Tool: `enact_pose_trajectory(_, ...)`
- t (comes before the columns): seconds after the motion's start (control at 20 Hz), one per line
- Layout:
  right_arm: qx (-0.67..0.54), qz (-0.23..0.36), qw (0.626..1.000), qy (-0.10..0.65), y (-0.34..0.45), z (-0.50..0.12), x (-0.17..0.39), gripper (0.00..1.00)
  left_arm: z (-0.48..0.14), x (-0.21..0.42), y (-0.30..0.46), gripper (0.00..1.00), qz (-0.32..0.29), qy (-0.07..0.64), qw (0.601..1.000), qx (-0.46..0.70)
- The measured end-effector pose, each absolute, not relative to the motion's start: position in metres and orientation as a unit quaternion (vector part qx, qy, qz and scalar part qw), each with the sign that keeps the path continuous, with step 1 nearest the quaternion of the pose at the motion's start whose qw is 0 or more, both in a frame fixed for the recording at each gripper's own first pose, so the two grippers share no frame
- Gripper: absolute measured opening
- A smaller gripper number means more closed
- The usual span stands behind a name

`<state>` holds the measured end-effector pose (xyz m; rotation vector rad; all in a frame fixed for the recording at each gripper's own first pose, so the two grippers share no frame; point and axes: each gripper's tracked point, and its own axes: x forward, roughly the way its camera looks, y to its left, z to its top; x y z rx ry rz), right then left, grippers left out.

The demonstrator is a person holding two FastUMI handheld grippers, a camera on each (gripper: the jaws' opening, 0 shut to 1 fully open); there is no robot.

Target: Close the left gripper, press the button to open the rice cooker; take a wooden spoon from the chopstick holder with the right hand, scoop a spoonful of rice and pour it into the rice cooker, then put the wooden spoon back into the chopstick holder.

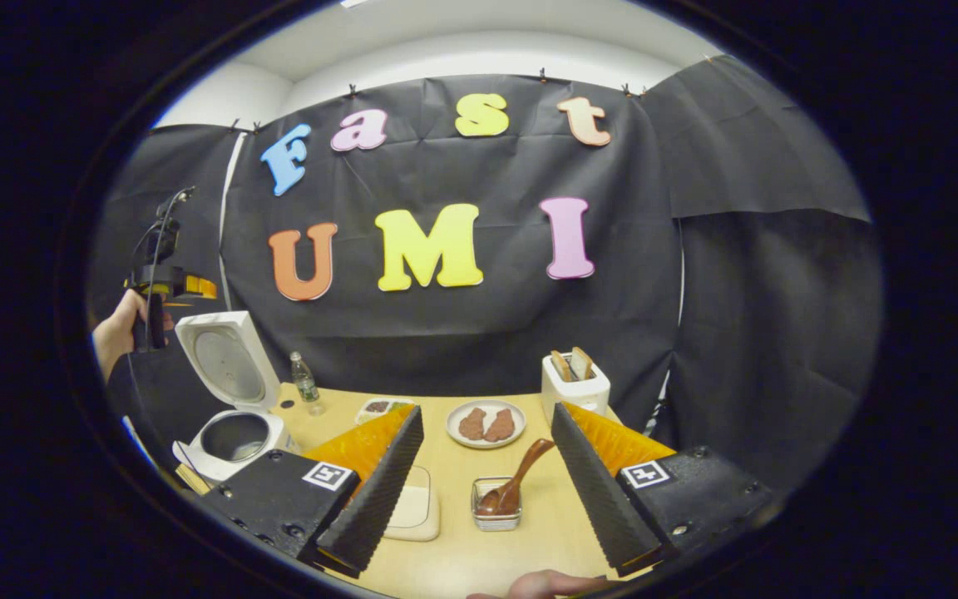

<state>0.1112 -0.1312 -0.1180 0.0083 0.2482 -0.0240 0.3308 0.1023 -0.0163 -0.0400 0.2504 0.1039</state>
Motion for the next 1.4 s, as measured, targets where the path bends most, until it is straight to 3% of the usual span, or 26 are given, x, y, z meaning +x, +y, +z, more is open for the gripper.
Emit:
enact_pose_trajectory(0.05, 0.007, -0.019, 0.992, 0.127, -0.133, -0.119, 0.108, 0.96, -0.020, 0.338, 0.104, 0.95, 0.053, 0.127, 0.990, -0.019)
enact_pose_trajectory(0.3, 0.019, -0.042, 0.990, 0.135, -0.139, -0.122, 0.101, 1.00, -0.056, 0.350, 0.111, 0.95, 0.056, 0.179, 0.982, -0.011)
enact_pose_trajectory(0.5, 0.020, -0.026, 0.991, 0.129, -0.127, -0.115, 0.108, 1.00, -0.062, 0.338, 0.107, 0.97, 0.046, 0.200, 0.979, 0.005)
enact_pose_trajectory(0.6, 0.017, -0.008, 0.992, 0.128, -0.114, -0.114, 0.111, 0.96, -0.065, 0.321, 0.102, 0.98, 0.034, 0.220, 0.975, -0.003)
enact_pose_trajectory(0.85, 0.017, 0.043, 0.991, 0.129, -0.083, -0.115, 0.112, 1.00, -0.083, 0.258, 0.088, 0.97, 0.016, 0.258, 0.965, -0.034)
enact_pose_trajectory(0.9, 0.015, 0.052, 0.990, 0.129, -0.078, -0.116, 0.111, 0.96, -0.091, 0.242, 0.081, 0.96, 0.009, 0.271, 0.961, -0.048)
enact_pose_trajectory(1.1, 0.015, 0.072, 0.987, 0.140, -0.067, -0.122, 0.103, 1.00, -0.142, 0.179, 0.071, 0.96, 0.002, 0.315, 0.946, -0.072)
enact_pose_trajectory(1.4, 0.026, 0.076, 0.982, 0.171, -0.065, -0.135, 0.095, 1.00, -0.212, 0.132, 0.066, 0.97, 0.003, 0.358, 0.930, -0.083)
